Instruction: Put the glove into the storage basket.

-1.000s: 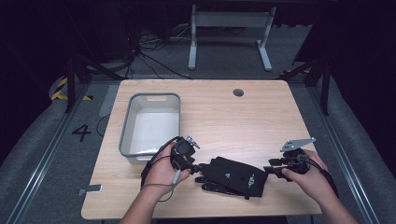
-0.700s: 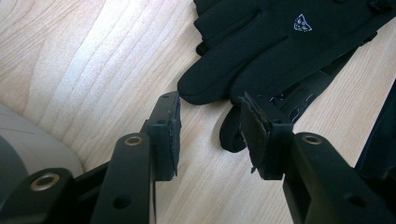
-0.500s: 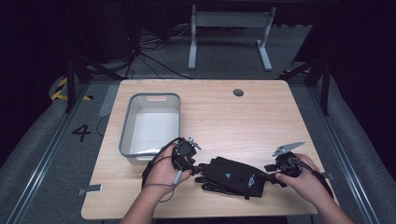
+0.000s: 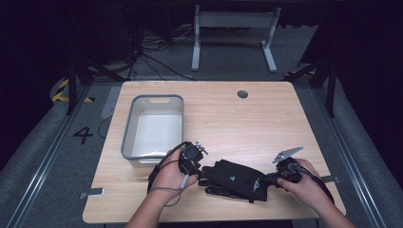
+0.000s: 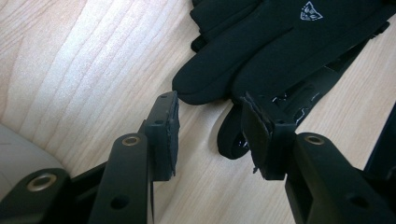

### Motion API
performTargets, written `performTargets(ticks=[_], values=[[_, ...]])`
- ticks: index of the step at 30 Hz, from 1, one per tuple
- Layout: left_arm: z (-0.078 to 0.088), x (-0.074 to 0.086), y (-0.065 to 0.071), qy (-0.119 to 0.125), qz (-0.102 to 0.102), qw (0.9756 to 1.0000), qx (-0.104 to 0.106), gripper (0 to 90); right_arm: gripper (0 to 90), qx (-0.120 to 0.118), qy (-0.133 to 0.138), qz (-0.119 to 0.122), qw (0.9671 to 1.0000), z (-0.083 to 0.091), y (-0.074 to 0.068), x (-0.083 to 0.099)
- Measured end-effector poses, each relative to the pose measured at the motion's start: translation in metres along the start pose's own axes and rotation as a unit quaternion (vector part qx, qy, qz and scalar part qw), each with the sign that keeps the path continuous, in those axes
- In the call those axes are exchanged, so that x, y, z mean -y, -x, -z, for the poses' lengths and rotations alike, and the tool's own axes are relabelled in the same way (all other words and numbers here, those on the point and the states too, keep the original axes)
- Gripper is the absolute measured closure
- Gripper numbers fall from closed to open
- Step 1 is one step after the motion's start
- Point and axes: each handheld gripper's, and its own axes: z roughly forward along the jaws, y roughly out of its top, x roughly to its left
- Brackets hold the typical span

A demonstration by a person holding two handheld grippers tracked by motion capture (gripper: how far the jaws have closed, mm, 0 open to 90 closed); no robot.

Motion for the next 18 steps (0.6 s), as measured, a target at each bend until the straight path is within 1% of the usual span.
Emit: performTargets(ticks=[1, 4, 5, 11, 15, 18], values=[[-0.001, -0.001, 0.0, 0.0, 0.001, 1.0, -0.003, 58.0, 77.1, 0.003, 0.0, 0.007, 1.0, 0.0, -0.001, 0.0], [-0.003, -0.002, 0.0, 0.0, -0.001, 1.0, -0.005, 58.8, 78.1, 0.005, 0.001, 0.009, 0.9999, 0.0, -0.001, -0.001], [-0.004, -0.003, 0.0, -0.003, -0.006, 1.0, -0.004, 58.8, 78.5, 0.006, 0.001, 0.01, 0.9999, 0.0, -0.002, 0.0], [-0.013, -0.005, -0.004, -0.014, -0.003, 0.9999, 0.005, 58.7, 78.5, 0.014, 0.0, 0.013, 0.9998, 0.0, -0.004, -0.001], [-0.019, -0.005, -0.007, -0.028, -0.003, 0.9996, 0.004, 59.2, 78.6, 0.015, 0.001, 0.013, 0.9998, 0.0, -0.005, 0.0], [-0.021, -0.005, -0.008, -0.028, 0.0, 0.9996, 0.005, 59.4, 78.6, 0.015, 0.002, 0.014, 0.9998, 0.0, -0.005, 0.0]])
